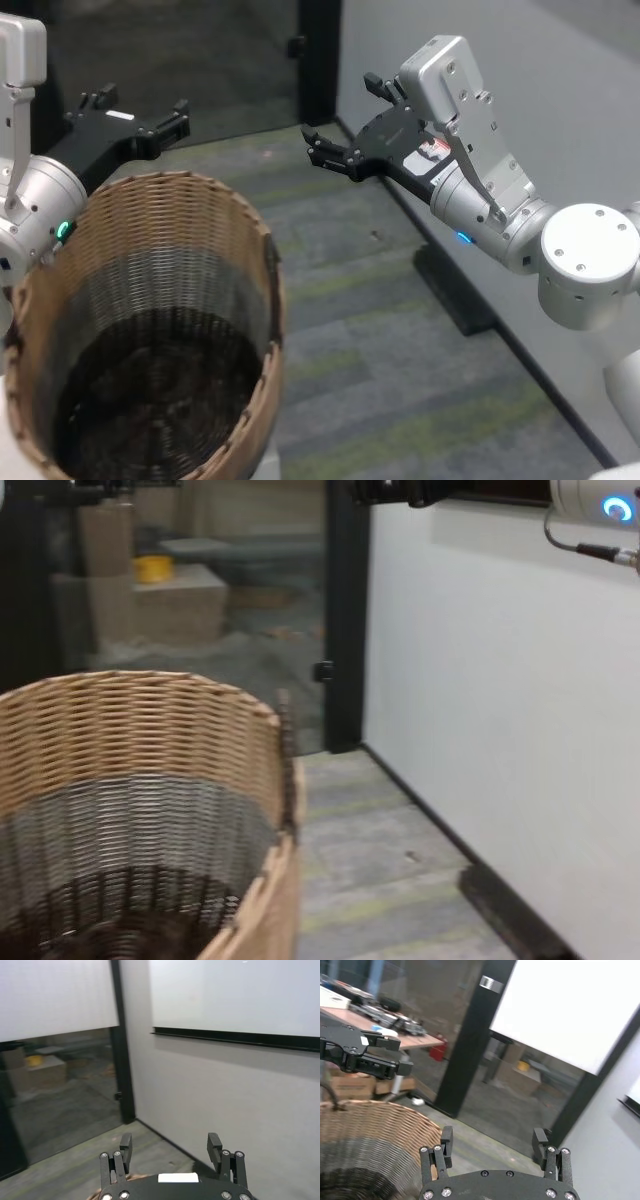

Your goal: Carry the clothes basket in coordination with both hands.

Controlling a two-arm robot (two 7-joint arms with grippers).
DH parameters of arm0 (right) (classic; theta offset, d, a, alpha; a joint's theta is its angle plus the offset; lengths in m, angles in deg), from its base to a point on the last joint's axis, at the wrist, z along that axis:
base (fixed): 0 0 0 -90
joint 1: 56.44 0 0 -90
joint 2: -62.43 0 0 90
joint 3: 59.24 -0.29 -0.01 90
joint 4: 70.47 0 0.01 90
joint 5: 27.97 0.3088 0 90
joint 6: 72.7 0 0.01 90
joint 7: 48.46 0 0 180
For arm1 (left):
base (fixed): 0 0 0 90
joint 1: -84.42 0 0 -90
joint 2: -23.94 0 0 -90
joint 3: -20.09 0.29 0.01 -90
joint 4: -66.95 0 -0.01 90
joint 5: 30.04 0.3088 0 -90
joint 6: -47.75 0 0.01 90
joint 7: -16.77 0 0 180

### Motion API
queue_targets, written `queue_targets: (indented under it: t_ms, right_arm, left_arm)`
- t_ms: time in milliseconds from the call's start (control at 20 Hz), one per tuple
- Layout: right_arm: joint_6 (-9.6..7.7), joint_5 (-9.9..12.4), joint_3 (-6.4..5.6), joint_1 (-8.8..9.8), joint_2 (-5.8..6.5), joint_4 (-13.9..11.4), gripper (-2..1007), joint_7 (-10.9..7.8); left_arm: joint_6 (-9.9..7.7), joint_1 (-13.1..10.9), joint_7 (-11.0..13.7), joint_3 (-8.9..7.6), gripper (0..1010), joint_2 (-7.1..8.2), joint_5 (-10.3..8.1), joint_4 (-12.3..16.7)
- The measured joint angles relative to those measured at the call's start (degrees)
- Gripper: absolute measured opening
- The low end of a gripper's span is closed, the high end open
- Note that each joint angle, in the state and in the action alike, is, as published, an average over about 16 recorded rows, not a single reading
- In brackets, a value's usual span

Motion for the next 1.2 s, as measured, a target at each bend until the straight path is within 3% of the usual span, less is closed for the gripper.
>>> queue_targets:
  t_ms: [1200]
  right_arm:
    - [-0.06,0.00,0.01,-0.01,0.00,0.00,1005,0.01]
  left_arm:
    - [0.03,-0.04,-0.02,-0.05,1000,-0.05,0.01,0.01]
